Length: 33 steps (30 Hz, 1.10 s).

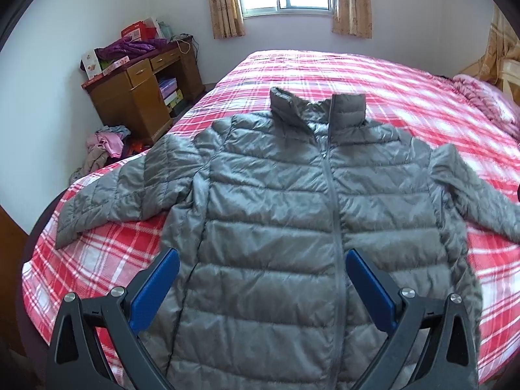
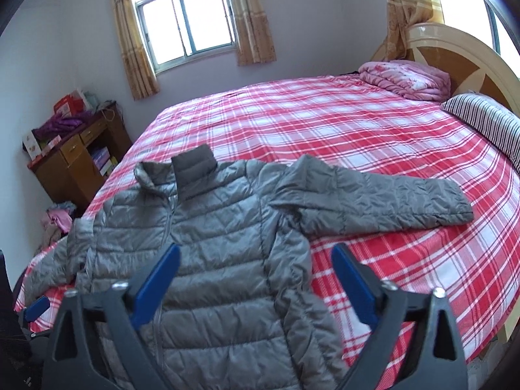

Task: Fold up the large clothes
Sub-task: 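Grasp the grey jacket's sleeve cuff with the right gripper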

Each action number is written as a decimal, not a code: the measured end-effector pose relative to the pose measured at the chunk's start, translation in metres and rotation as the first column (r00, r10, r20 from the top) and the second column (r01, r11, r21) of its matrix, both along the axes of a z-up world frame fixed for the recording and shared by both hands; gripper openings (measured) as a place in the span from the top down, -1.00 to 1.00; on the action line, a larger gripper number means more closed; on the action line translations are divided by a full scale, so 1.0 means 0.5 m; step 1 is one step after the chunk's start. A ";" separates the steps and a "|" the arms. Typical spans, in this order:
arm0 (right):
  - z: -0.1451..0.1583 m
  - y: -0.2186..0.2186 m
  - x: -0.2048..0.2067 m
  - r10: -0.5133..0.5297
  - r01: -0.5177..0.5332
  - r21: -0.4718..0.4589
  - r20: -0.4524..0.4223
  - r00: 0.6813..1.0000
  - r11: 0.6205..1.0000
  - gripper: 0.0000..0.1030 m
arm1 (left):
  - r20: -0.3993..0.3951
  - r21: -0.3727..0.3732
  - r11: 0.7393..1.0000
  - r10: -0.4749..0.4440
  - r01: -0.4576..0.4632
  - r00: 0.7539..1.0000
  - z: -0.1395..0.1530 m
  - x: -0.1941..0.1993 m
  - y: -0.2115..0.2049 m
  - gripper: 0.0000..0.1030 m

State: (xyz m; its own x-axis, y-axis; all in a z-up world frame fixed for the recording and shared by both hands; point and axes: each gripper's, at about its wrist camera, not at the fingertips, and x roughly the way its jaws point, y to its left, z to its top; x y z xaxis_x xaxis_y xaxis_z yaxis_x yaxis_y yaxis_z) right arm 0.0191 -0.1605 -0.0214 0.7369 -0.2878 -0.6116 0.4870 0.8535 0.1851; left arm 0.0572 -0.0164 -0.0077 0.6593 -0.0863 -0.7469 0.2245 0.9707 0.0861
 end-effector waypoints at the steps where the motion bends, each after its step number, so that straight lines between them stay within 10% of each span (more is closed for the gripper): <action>1: 0.003 -0.006 0.003 0.005 -0.005 0.002 0.000 1.000 1.000 -0.64 | -0.002 -0.002 1.000 -0.002 0.002 1.000 0.002 0.006 -0.005 -0.98; 17: 0.018 -0.012 0.071 0.039 -0.039 -0.021 -0.006 0.999 0.999 -0.53 | 0.048 -0.015 0.999 -0.035 0.036 0.998 0.026 0.051 -0.055 -0.98; 24: -0.053 -0.158 0.064 -0.125 0.127 0.050 -0.052 0.991 0.991 -0.53 | 0.031 -0.011 0.999 -0.031 0.031 0.999 -0.028 0.121 -0.032 -0.98; 33: -0.152 -0.480 -0.043 -0.560 0.575 0.041 -0.179 0.809 0.817 -0.53 | 0.017 0.048 0.998 0.034 -0.035 0.999 -0.078 0.190 -0.040 -0.98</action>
